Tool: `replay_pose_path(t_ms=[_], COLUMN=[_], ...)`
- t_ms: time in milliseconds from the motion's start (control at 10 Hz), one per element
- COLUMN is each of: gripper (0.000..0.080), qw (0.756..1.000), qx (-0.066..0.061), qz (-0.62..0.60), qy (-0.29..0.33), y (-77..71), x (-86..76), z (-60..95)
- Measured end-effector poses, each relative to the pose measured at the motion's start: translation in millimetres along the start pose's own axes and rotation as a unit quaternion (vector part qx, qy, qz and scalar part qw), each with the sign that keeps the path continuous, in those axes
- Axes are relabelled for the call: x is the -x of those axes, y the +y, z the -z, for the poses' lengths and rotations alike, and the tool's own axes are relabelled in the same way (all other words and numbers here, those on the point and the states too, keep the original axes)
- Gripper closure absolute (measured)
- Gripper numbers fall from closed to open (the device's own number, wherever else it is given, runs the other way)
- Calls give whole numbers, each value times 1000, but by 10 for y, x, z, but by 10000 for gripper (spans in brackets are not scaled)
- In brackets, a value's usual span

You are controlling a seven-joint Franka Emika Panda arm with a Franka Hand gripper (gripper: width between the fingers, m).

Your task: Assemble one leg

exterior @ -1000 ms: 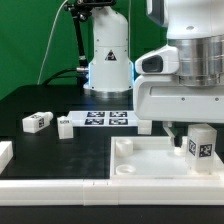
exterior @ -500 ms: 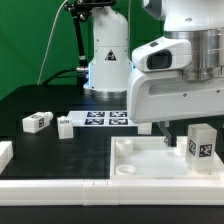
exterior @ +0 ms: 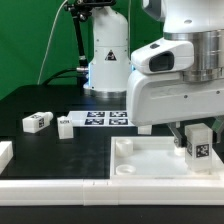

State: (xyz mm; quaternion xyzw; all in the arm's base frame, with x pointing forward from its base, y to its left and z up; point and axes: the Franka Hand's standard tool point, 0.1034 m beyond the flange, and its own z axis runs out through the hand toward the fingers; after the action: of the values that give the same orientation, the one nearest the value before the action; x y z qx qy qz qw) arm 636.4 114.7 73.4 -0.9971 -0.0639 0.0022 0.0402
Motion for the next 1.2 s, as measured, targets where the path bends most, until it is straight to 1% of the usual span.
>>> replay_pose_path(t_ms=[100,400,500,700,800,900,1000,1100,1200], gripper=[510,510,510,509,509,509,509,509,509], qw=[1000,1000,999,984,973,956,932,907,873], qx=[0,-1,-1,-3,-2,-2,-1,-3,-9], qz=[0,-13,-34,-176,-229,-295,-362,-421,-488], qy=[0,0,0,0,1,1,0,-1,-3], y=[0,-2,-2,-5,-13,-28,-41,-47,-51], x=[0,0,1,9,13,19,26,28,30], z=[0,-1,-2,-8,-12,-19,-24,-26,-30])
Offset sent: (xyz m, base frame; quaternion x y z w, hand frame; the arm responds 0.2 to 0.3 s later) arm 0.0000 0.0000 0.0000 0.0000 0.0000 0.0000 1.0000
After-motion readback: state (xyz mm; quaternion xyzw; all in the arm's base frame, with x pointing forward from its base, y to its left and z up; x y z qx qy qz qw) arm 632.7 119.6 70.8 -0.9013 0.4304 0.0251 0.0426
